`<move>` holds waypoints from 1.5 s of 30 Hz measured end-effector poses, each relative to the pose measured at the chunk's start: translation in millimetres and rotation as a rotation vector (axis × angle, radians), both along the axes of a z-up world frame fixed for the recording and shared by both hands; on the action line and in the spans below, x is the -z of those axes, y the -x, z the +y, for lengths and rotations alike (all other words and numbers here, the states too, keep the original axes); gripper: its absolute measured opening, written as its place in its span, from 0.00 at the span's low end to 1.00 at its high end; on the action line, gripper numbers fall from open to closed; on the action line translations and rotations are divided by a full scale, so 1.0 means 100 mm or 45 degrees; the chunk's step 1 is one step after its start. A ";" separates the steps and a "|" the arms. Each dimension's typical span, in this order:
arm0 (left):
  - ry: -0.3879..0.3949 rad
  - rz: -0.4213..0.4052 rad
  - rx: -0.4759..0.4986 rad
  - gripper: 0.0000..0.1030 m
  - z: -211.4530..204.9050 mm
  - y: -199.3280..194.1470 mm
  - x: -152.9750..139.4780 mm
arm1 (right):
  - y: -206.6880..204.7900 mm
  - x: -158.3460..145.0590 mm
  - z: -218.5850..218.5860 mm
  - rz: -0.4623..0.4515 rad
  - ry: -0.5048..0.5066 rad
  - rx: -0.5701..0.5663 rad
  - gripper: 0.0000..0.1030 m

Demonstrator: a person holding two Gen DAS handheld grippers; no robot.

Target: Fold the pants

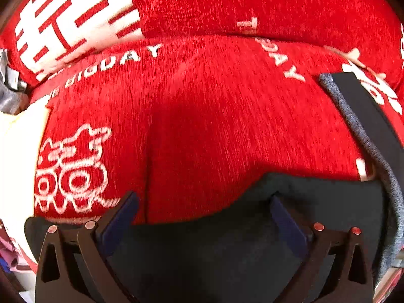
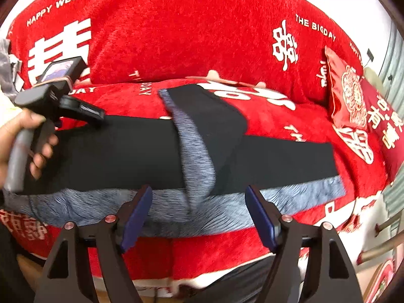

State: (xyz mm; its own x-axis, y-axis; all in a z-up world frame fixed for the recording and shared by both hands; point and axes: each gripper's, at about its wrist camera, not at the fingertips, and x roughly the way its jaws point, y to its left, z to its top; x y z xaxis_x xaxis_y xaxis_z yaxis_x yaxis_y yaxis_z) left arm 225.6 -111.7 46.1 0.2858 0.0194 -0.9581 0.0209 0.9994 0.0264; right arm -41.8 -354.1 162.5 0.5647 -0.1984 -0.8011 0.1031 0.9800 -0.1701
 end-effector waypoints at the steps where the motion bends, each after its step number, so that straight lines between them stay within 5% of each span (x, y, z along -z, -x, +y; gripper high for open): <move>1: 0.009 0.000 -0.002 1.00 0.01 -0.02 -0.05 | -0.06 0.01 -0.02 0.013 -0.008 0.003 0.77; 6: 0.114 -0.009 -0.017 1.00 0.15 0.18 -0.18 | -0.51 -0.09 -0.15 -0.001 -0.045 -0.038 0.78; 10: 0.198 0.068 -0.070 1.00 0.26 0.41 -0.01 | -1.29 -0.08 -0.07 -0.022 0.079 -0.130 0.81; 14: 0.100 0.072 -0.044 1.00 0.16 0.67 0.10 | -2.17 0.40 0.12 0.207 0.048 -0.192 0.82; 18: 0.056 0.051 0.006 1.00 0.15 0.90 0.07 | -2.47 0.91 0.29 0.378 0.186 -0.249 0.82; 22: 0.011 0.069 0.026 1.00 0.23 1.02 0.06 | -2.46 0.99 0.11 0.366 0.174 -0.214 0.78; 24: -0.014 0.073 0.025 1.00 0.28 1.06 0.06 | -2.46 0.97 -0.04 0.383 0.141 -0.198 0.42; 25: -0.035 0.076 0.018 1.00 0.32 1.09 0.05 | -2.42 0.96 -0.10 0.387 0.109 -0.196 0.34; 26: -0.043 0.077 0.013 1.00 0.35 1.12 0.03 | -2.39 0.93 -0.17 0.394 0.107 -0.189 0.13; 27: -0.054 0.071 0.004 1.00 0.40 1.16 0.01 | -2.35 0.90 -0.23 0.386 0.141 -0.172 0.09; 36: 0.028 0.040 -0.169 1.00 0.96 1.25 -0.12 | -1.36 0.37 -1.50 0.199 0.115 0.189 0.07; 39: 0.039 0.038 -0.110 1.00 0.60 1.17 -0.15 | -1.00 0.27 -1.83 0.144 0.051 0.323 0.07; 45: -0.026 -0.013 0.288 1.00 -0.82 1.31 -0.14 | -0.58 0.38 -2.14 0.011 -0.189 0.441 0.07</move>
State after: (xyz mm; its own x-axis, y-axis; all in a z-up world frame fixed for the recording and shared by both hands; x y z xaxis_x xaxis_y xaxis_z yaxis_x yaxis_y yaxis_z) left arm 94.7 -193.7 59.8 0.2949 -0.0272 -0.9551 0.2444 0.9685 0.0479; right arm 16.0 -568.3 124.9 0.4773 -0.2576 -0.8401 0.4322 0.9013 -0.0308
